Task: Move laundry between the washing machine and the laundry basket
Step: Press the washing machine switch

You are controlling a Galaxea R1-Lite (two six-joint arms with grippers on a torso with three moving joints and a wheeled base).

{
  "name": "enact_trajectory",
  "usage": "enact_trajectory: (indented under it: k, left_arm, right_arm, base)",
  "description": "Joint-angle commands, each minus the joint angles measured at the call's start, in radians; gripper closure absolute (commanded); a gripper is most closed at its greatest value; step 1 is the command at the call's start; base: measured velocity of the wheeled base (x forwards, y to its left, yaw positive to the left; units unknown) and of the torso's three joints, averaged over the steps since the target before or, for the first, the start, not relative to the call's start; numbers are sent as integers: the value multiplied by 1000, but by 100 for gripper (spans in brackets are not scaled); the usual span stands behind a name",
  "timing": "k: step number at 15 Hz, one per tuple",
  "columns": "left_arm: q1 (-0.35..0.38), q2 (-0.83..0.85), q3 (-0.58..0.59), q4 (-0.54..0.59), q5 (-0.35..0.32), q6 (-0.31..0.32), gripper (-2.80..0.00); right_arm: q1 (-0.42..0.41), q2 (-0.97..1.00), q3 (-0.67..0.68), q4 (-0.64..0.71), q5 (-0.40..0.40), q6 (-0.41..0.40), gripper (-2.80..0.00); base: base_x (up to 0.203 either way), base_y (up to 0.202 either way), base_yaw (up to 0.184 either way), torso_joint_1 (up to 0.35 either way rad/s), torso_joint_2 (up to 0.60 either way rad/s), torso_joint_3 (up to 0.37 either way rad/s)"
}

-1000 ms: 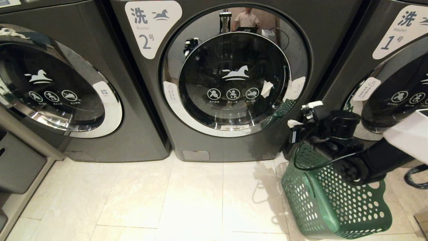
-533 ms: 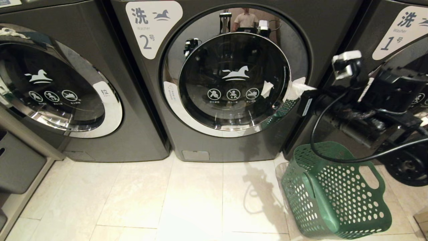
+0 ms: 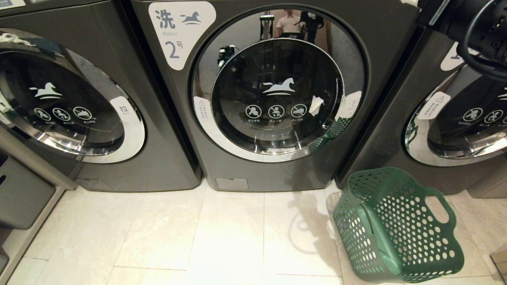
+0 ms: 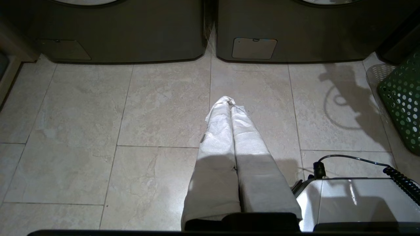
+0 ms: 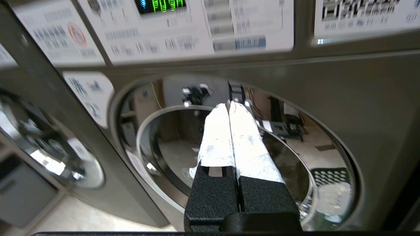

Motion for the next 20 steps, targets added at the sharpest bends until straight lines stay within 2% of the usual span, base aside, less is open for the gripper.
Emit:
enact_trajectory:
  k: [1, 5, 9, 11, 12, 18, 20]
  left_arm:
    - [1, 0, 0, 1, 0, -1, 0]
    - [0, 0, 0, 1, 11, -19, 0]
    - [0, 0, 0, 1, 11, -30, 0]
    - [0, 0, 0, 1, 11, -30, 0]
    - [0, 0, 0, 1, 11, -30, 0]
    - [0, 0, 0, -1, 12, -32, 0]
    - [1, 0, 2, -5, 11, -31, 0]
  right_arm:
    - [0, 54, -129, 55, -2, 59, 0]
    - [0, 201, -245, 56, -11, 76, 0]
    - [3, 423, -391, -132, -48, -3, 0]
    - [23, 518, -528, -192, -100, -45, 0]
    - [45, 542, -556, -207, -124, -68, 0]
    - [67, 538, -556, -207, -136, -88, 0]
    - [67, 494, -554, -146, -136, -88, 0]
  base:
    - [0, 0, 0, 0, 0, 0]
    - [0, 0, 0, 0, 0, 0]
    - [0, 0, 0, 0, 0, 0]
    - [0, 0, 0, 0, 0, 0]
    - [0, 0, 0, 0, 0, 0]
    - [0, 0, 0, 0, 0, 0]
    - [0, 0, 0, 0, 0, 0]
